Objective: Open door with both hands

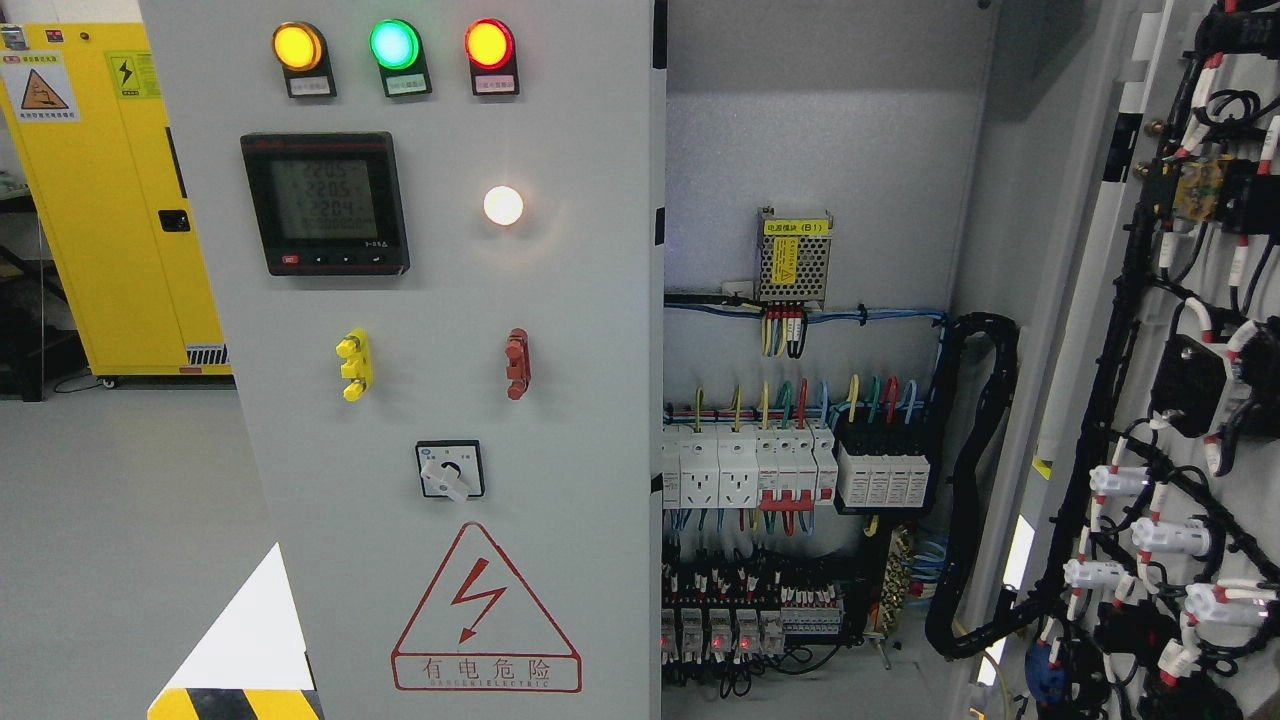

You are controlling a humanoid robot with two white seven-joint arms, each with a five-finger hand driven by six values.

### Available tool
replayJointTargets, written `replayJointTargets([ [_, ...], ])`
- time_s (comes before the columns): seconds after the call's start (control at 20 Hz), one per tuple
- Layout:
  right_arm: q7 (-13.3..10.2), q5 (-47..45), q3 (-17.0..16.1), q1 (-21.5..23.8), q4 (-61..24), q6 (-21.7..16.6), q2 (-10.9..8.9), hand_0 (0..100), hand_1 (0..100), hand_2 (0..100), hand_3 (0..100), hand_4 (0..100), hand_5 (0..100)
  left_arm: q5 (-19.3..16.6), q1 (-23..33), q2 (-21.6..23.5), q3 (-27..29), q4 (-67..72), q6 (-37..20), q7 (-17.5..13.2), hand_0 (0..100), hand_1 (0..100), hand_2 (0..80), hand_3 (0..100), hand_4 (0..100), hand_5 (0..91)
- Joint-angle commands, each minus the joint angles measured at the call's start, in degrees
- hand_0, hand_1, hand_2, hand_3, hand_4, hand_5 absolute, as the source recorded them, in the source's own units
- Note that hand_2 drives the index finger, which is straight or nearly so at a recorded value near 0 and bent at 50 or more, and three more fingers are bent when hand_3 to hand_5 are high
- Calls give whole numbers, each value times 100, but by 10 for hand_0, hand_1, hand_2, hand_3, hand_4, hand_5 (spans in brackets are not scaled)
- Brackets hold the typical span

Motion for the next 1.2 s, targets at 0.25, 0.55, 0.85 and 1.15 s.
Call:
replayJointTargets([
  [0.25, -11, -4, 341, -1057, -2712, 23, 21, 0, 500, 40, 0, 0, 0, 7, -141, -76, 129, 198, 6, 2, 120, 556, 0, 0, 0, 0],
  [0.55, -29, 5, 763, -1883, -2598, 504, 312, 0, 500, 40, 0, 0, 0, 7, -141, -76, 138, 198, 6, 2, 120, 556, 0, 0, 0, 0],
  [0.85, -29, 40, 554, -3026, -2001, 946, 523, 0, 500, 40, 0, 0, 0, 7, -132, -84, 129, 198, 6, -6, 120, 556, 0, 0, 0, 0],
  [1.15, 15, 32, 553, -3720, -1745, 1675, 637, 0, 500, 40, 0, 0, 0, 7, -141, -111, 129, 198, 6, -6, 120, 556, 0, 0, 0, 0],
])
